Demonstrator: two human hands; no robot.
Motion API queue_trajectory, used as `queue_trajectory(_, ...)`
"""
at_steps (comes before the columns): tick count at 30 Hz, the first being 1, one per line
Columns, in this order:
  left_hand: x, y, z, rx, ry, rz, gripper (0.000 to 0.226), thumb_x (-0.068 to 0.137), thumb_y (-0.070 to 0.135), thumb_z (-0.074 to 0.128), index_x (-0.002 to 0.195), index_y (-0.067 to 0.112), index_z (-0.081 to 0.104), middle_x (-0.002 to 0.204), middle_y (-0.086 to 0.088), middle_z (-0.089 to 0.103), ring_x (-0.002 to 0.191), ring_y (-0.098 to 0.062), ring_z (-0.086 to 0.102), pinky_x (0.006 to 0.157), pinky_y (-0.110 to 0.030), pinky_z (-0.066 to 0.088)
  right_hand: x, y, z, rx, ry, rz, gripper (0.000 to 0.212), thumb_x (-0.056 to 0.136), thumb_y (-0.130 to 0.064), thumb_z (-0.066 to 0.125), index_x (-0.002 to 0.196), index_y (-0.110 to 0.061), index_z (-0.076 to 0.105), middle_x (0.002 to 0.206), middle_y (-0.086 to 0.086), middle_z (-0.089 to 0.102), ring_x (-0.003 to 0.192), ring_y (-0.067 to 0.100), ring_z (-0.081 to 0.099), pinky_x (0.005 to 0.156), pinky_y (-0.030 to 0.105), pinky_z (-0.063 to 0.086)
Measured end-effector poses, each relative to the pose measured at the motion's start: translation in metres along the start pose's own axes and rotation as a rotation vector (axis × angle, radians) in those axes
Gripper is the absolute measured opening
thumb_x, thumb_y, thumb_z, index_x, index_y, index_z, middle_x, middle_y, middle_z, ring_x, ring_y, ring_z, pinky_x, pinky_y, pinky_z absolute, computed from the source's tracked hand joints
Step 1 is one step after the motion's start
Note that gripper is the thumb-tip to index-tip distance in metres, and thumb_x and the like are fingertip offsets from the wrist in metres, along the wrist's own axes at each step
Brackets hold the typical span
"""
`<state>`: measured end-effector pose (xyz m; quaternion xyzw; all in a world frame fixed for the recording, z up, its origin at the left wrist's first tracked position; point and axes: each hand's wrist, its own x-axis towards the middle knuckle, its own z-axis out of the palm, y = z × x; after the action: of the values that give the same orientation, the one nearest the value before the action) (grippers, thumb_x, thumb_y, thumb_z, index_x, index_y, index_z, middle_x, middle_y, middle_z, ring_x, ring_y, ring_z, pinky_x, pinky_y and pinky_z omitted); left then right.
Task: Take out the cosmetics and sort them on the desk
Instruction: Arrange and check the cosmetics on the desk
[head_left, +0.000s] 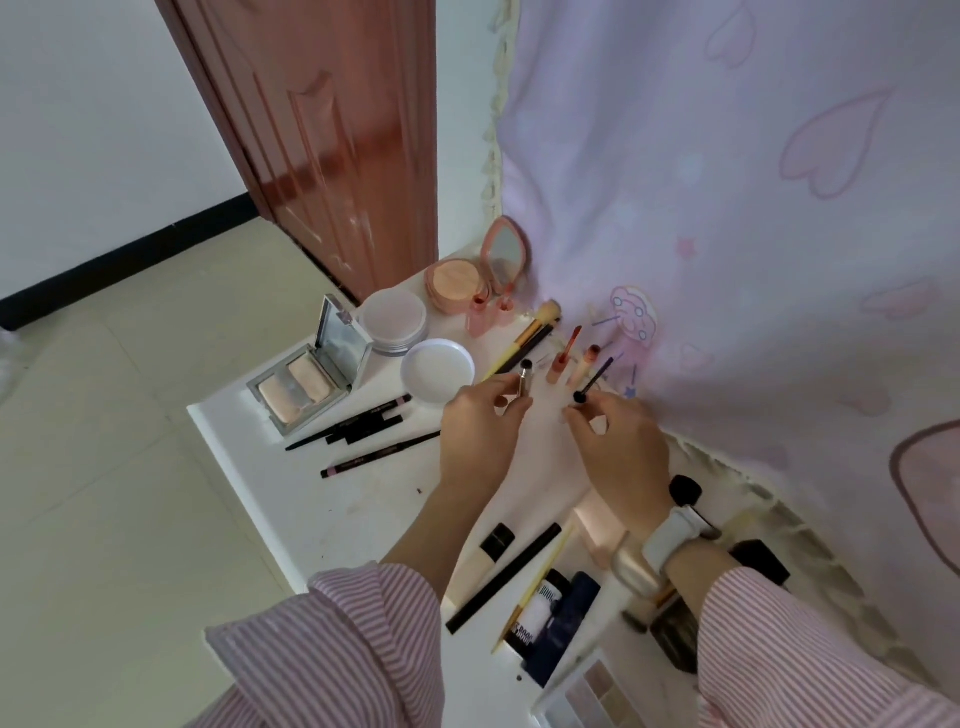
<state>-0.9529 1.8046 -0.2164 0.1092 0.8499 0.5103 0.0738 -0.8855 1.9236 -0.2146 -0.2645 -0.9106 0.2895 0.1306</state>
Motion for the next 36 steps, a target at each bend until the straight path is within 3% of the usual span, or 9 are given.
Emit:
queue_trajectory(5, 0.006, -0.003, 0.01, 0.119, -0.031, 0.004, 0.018, 0.084, 0.02, 0.065, 0.1, 0.014, 0.07, 0.09, 0.0, 0.07, 0.07, -0.01, 0.057, 0.064, -0.021, 0.042, 0.003, 0.002, 0.007, -0.076, -0.012, -0.023, 0.026, 0.087, -0.029, 0.058, 0.106, -0.013, 0.067, 0.097, 0.004, 0.068, 0.098, 0.02, 0.056, 0.074, 0.028, 0.043)
queue_trajectory(12, 0.009, -0.008, 0.016, 0.227, -0.088, 0.02, 0.025, 0.087, 0.031, 0.061, 0.11, 0.023, 0.066, 0.098, 0.002, 0.068, 0.077, -0.016, 0.061, 0.066, -0.028, 0.049, 0.001, 0.0, 0.011, -0.083, 0.02, -0.035, 0.021, 0.086, -0.027, 0.06, 0.101, -0.013, 0.067, 0.091, 0.005, 0.067, 0.091, 0.021, 0.056, 0.066, 0.025, 0.039)
queue_trajectory(19, 0.006, -0.01, 0.016, 0.209, -0.082, 0.061, 0.031, 0.087, 0.024, 0.062, 0.117, 0.017, 0.062, 0.104, 0.0, 0.068, 0.085, -0.019, 0.059, 0.073, -0.03, 0.049, -0.001, 0.0, 0.01, -0.092, 0.004, -0.045, 0.025, 0.086, -0.029, 0.059, 0.106, -0.014, 0.065, 0.094, 0.005, 0.067, 0.095, 0.018, 0.054, 0.072, 0.029, 0.044)
queue_trajectory(22, 0.002, -0.008, 0.012, 0.173, -0.044, 0.085, 0.04, 0.086, 0.018, 0.062, 0.126, 0.012, 0.056, 0.116, 0.0, 0.063, 0.084, -0.016, 0.056, 0.078, -0.028, 0.048, -0.002, -0.002, 0.005, -0.07, -0.019, -0.042, 0.031, 0.086, -0.031, 0.06, 0.112, -0.014, 0.062, 0.094, 0.0, 0.067, 0.097, 0.016, 0.051, 0.074, 0.024, 0.039)
queue_trajectory(26, -0.015, 0.001, -0.007, 0.122, 0.044, 0.207, 0.041, 0.083, 0.007, 0.065, 0.122, 0.007, 0.056, 0.112, -0.005, 0.06, 0.069, -0.007, 0.052, 0.066, -0.012, 0.04, -0.014, 0.001, -0.013, 0.045, -0.051, -0.03, 0.028, 0.087, -0.026, 0.058, 0.114, -0.019, 0.058, 0.085, -0.011, 0.058, 0.086, 0.01, 0.044, 0.072, 0.024, 0.035)
queue_trajectory(29, -0.038, 0.001, -0.03, 0.149, 0.023, 0.211, 0.034, 0.082, 0.008, 0.067, 0.116, 0.008, 0.06, 0.105, 0.0, 0.062, 0.074, -0.006, 0.053, 0.065, -0.016, 0.042, -0.035, 0.004, -0.026, 0.064, -0.114, -0.153, 0.017, 0.086, -0.016, 0.059, 0.103, -0.018, 0.063, 0.081, -0.019, 0.052, 0.076, 0.0, 0.04, 0.068, 0.015, 0.033)
queue_trajectory(31, -0.058, -0.007, -0.045, 0.194, -0.06, 0.16, 0.033, 0.083, 0.014, 0.067, 0.115, 0.012, 0.061, 0.104, 0.005, 0.061, 0.083, -0.007, 0.053, 0.071, -0.022, 0.045, -0.049, 0.002, -0.03, 0.011, -0.219, -0.316, 0.014, 0.083, -0.008, 0.064, 0.096, -0.012, 0.067, 0.083, -0.008, 0.06, 0.078, 0.004, 0.043, 0.07, 0.014, 0.038)
queue_trajectory(34, -0.089, -0.02, -0.06, 0.278, -0.14, 0.091, 0.03, 0.082, 0.022, 0.068, 0.112, 0.014, 0.064, 0.107, 0.002, 0.063, 0.094, -0.011, 0.054, 0.084, -0.026, 0.044, -0.061, -0.001, -0.027, -0.093, -0.368, -0.523, 0.016, 0.073, -0.005, 0.073, 0.088, -0.009, 0.07, 0.084, 0.007, 0.064, 0.079, 0.026, 0.054, 0.069, 0.036, 0.046)
queue_trajectory(36, -0.104, -0.026, -0.065, 0.32, -0.175, 0.052, 0.032, 0.081, 0.026, 0.069, 0.11, 0.015, 0.065, 0.108, 0.0, 0.062, 0.097, -0.015, 0.054, 0.088, -0.032, 0.045, -0.063, -0.004, -0.024, -0.16, -0.46, -0.547, 0.018, 0.076, -0.013, 0.072, 0.094, -0.012, 0.069, 0.09, 0.006, 0.062, 0.087, 0.029, 0.053, 0.072, 0.039, 0.042)
